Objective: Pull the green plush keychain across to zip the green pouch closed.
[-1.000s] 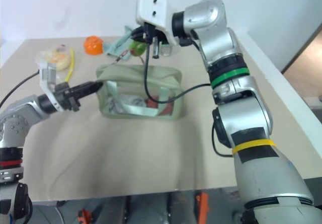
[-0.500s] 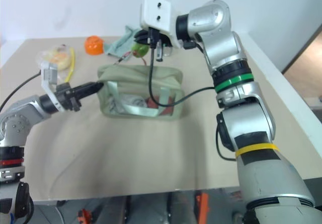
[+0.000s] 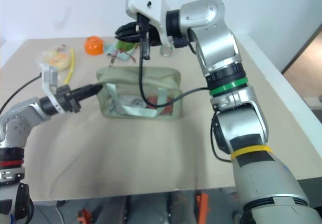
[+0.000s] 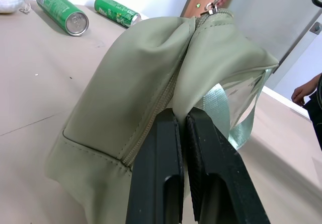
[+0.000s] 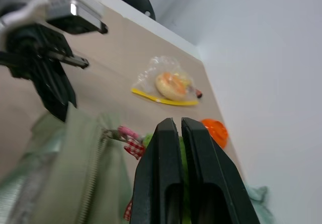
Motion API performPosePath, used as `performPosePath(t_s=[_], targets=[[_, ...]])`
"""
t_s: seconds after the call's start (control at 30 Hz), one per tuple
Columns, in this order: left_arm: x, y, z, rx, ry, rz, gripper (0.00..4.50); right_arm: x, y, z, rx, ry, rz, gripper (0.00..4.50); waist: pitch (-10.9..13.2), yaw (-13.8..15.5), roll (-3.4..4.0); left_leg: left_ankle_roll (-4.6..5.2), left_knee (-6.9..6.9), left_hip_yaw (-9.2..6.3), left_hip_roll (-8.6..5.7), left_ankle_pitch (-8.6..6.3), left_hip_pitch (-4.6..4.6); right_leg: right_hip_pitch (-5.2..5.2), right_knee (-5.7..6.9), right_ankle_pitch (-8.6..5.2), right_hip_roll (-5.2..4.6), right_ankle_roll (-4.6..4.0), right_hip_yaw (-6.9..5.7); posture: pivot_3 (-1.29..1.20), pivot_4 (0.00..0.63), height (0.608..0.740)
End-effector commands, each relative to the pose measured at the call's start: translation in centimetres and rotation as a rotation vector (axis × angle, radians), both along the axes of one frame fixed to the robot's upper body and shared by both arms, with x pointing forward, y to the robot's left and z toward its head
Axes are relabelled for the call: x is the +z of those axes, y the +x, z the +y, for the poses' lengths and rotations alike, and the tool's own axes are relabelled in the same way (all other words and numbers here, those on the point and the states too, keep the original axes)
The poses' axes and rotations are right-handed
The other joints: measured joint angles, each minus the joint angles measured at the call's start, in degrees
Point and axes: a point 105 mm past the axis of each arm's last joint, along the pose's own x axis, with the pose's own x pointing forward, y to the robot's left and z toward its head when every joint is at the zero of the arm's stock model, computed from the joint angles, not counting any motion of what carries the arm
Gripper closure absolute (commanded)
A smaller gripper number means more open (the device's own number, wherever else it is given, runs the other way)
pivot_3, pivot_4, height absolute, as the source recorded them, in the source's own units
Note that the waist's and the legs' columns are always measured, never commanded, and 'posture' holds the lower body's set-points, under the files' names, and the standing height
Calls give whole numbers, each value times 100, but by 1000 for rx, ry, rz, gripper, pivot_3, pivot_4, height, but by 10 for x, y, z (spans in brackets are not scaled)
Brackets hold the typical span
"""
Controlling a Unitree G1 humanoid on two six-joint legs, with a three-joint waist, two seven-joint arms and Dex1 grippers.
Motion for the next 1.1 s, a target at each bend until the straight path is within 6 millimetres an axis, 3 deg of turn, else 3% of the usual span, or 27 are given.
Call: performPosePath(t_s=[0.03,0.2,0.47,0.6,0.7,0.77,0.93,1.1], targets=[[-9,0,1,13,9,33,4500,22,-28,-14,96,44,-11,4472,0,0,0,0,0,0,0,0,1,0,0,-2,0,-3,0,0,150,740],[-8,1,2,17,4,31,4500,10,-17,-39,-2,3,-47,4472,0,9,-1,0,8,0,0,0,1,6,-2,-4,-1,-7,1,0,150,740],[-8,-2,6,30,5,34,4500,4,34,-94,-357,-131,-334,4472,0,-3,-1,-2,8,6,-3,-1,0,4,-8,-3,-4,-6,4,0,150,740],[-8,-5,8,36,5,33,4500,8,34,-110,-376,-133,-347,4472,1,-14,1,-2,-3,9,-2,-1,8,0,-5,-7,-3,-12,7,0,150,740],[-7,-7,10,47,2,30,4500,4,32,-134,-409,-148,-310,4472,1,-11,1,-1,-5,9,-2,-1,9,2,-4,-6,-2,-10,8,0,150,740],[-7,-8,10,50,0,29,4500,-10,29,-150,-425,-206,-290,4472,0,11,0,-2,-4,10,-2,-1,9,6,-7,-8,-2,-9,9,0,150,740],[-9,-13,13,62,-1,29,4500,-68,28,-194,-534,-316,-168,4472,-2,2,-2,-13,0,17,-2,-8,9,12,-22,-9,-4,-4,13,0,150,740],[-8,-14,14,67,-3,28,4500,-118,32,-196,-584,-343,-112,4472,-1,-38,4,-10,0,28,-2,-7,28,8,-5,-6,-3,-6,27,0,150,740]])
